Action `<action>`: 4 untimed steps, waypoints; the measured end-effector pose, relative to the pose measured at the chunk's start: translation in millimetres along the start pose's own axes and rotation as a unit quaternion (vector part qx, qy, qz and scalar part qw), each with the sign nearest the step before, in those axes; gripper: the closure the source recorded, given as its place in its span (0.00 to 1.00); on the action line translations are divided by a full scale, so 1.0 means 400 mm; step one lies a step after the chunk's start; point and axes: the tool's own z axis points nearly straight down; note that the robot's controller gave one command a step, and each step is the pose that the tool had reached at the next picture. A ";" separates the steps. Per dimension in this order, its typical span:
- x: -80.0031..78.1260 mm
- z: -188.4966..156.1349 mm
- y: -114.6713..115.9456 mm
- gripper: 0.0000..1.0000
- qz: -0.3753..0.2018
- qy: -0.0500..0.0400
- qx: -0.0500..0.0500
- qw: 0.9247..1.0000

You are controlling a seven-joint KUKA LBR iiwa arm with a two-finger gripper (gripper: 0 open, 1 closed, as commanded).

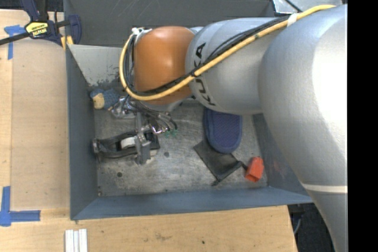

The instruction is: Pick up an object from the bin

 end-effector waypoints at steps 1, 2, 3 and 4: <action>0.037 -0.019 -0.047 0.00 0.033 0.004 0.000 0.999; 0.023 0.073 -0.036 0.00 -0.039 0.002 0.000 0.999; 0.021 0.070 -0.037 0.00 -0.038 0.002 0.000 0.999; 0.016 0.062 -0.039 1.00 -0.037 0.000 0.000 0.999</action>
Offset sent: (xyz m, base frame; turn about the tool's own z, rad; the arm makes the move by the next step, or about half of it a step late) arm -0.0083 -0.0224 0.0069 0.0661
